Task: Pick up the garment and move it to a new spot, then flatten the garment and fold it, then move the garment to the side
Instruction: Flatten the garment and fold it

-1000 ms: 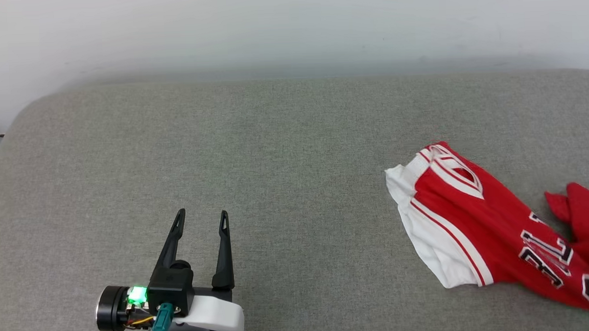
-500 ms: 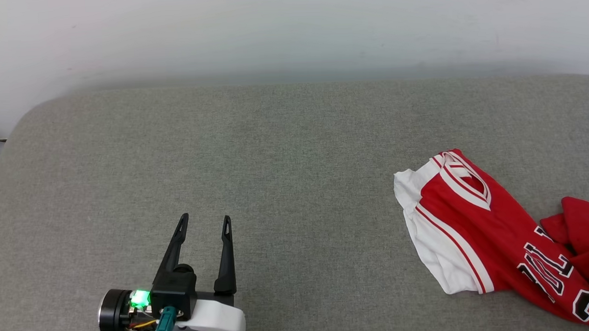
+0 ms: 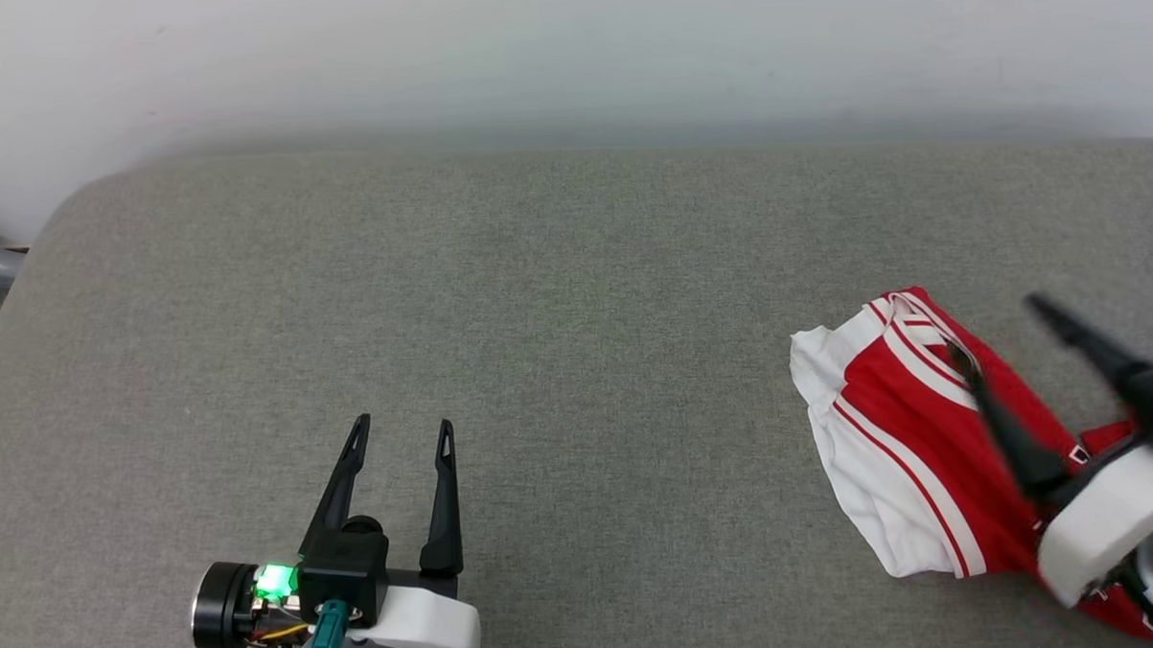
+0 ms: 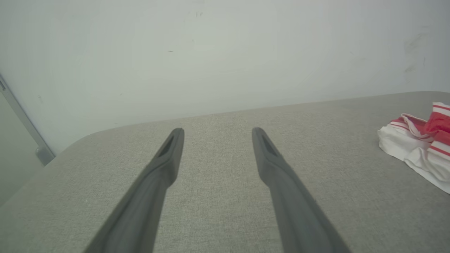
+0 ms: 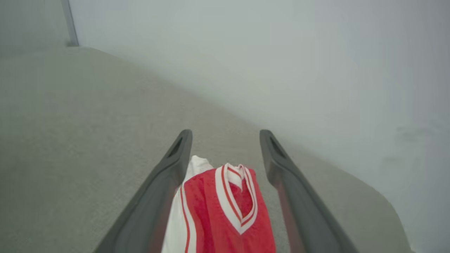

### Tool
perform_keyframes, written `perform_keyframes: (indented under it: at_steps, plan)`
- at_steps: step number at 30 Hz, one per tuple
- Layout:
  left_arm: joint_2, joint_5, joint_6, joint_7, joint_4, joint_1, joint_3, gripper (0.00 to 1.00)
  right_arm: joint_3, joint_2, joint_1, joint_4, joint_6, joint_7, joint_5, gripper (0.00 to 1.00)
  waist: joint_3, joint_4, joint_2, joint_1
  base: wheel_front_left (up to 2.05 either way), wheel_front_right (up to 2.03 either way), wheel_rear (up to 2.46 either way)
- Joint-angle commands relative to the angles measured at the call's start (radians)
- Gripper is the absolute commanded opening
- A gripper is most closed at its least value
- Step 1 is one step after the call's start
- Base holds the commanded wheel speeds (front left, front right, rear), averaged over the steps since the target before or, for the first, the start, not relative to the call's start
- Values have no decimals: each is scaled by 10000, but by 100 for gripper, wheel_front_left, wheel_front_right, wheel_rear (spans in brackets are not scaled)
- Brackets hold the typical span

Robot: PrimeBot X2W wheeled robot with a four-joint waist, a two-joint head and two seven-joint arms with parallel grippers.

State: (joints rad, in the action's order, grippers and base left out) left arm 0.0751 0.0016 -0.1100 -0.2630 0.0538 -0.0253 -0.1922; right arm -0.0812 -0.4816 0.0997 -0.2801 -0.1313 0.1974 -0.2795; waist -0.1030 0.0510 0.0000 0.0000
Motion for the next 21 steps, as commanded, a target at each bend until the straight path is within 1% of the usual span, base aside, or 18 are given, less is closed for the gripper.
perform_keyframes:
  at_steps: [1,3,6,10,11,14,16,19,21]
  plan:
    - [19,14,-38,-27,-44,-111,-23,100,-634,-413,-39,-127,12,527,-288,100,-53,33,0,0,0,0,0]
    - [22,11,-43,-27,-55,-150,-38,100,-1438,-855,-143,-183,12,1212,-716,100,-112,61,0,0,0,0,0]
    - [28,2,-76,-27,-75,-216,-55,100,-2272,-1458,-146,-60,12,2048,-1325,100,-227,107,0,0,0,0,0]
    - [25,-23,-119,-27,-103,-271,-70,100,-2979,-1903,-251,488,12,3180,-1889,100,-407,143,0,0,0,0,0]
    - [22,-29,-137,-27,-108,-294,-73,100,-3145,-1924,-231,632,12,3359,-2018,100,-456,146,0,0,0,0,0]
    - [4,-41,-134,-27,-128,-381,-115,100,-3482,-1869,-2,1247,12,3540,-2294,100,-682,179,0,0,0,0,0]
    - [-6,-52,-115,-27,-141,-488,-139,100,-3711,-1959,276,1685,12,3435,-2136,100,-859,219,0,0,0,0,0]
    - [-19,-41,-96,-27,-140,-668,-189,100,-3977,-1743,542,2484,10,3190,-2252,100,-1153,315,0,0,0,0,0]
    - [-29,-34,-91,-27,-135,-792,-229,100,-4227,-1722,782,3013,12,3092,-2232,100,-1334,404,0,0,0,0,0]
